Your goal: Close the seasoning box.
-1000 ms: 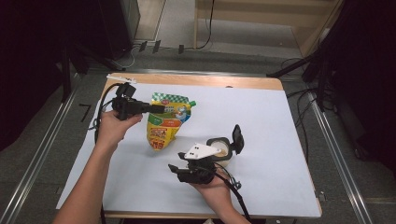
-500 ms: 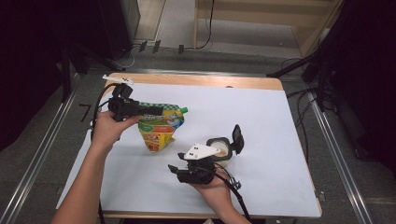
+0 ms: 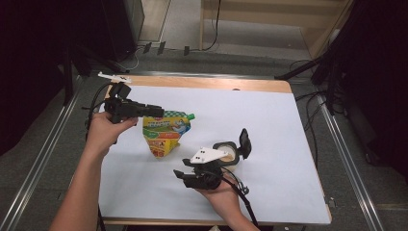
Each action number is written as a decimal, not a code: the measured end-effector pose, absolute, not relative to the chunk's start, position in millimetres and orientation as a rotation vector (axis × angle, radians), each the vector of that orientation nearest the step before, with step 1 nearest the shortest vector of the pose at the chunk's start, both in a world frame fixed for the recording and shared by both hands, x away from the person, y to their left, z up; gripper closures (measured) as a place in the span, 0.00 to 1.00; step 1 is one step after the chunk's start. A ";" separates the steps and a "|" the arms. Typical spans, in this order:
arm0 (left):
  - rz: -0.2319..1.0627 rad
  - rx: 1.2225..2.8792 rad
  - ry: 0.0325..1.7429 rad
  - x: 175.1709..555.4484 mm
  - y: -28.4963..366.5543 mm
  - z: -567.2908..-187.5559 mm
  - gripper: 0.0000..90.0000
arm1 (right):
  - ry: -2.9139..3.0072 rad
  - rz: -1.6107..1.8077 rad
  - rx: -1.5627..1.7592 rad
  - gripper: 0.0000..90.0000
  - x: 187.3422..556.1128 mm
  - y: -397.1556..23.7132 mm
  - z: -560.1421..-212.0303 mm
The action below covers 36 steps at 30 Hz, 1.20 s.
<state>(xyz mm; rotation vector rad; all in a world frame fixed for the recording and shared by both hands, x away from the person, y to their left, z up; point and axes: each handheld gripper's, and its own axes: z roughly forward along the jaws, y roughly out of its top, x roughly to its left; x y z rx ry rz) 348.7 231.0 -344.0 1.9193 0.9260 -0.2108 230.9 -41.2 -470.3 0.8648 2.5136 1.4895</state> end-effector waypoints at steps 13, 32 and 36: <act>-0.198 1.883 0.975 345.0 241.2 -330.4 0.76 | 2.552 1.502 0.900 0.60 235.9 -44.4 -467.7; -0.142 1.887 1.040 356.4 250.8 -354.8 0.68 | 2.555 1.493 0.891 0.65 240.4 -56.4 -447.5; -0.135 1.890 1.060 359.6 250.9 -364.5 0.65 | 2.556 1.490 0.919 0.67 244.7 -64.5 -440.4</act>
